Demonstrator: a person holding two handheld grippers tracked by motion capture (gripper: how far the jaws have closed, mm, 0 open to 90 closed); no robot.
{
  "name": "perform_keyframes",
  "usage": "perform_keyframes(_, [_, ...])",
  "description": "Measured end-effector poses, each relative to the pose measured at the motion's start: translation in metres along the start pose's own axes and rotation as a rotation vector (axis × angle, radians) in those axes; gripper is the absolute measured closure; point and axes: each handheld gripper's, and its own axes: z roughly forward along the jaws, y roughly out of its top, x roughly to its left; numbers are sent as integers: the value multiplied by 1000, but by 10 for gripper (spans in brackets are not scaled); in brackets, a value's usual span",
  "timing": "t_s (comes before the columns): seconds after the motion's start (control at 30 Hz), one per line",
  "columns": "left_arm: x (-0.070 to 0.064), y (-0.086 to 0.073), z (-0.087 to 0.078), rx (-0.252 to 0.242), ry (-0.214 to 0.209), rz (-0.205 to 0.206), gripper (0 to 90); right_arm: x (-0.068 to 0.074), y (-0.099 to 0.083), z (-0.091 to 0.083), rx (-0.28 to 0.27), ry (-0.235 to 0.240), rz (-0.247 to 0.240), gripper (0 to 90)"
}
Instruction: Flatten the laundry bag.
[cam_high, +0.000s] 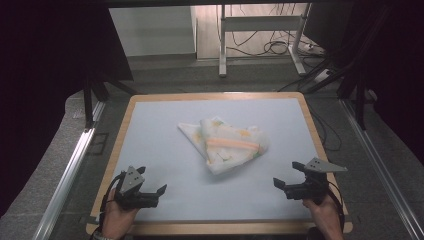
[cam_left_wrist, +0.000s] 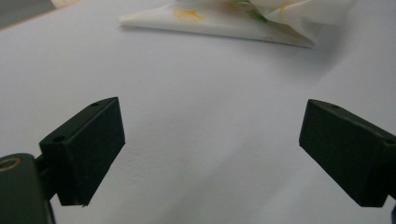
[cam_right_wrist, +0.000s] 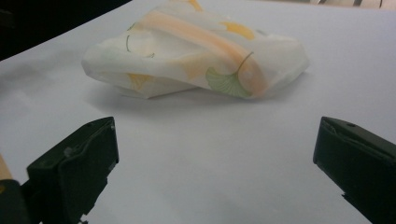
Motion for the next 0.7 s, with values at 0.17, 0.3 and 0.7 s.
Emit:
perform_keyframes(0.17, [-2,-1,5,31,-26,21,78,2,-1,3,25,-22,-18,1])
perform_keyframes(0.3, [-3,1,4,48,-36,10,84,2,0,1,7,-13,-8,0])
perform_keyframes(0.7, [0,3,3,59,-56,-65,33,6,0,8,73,-44,-2,0])
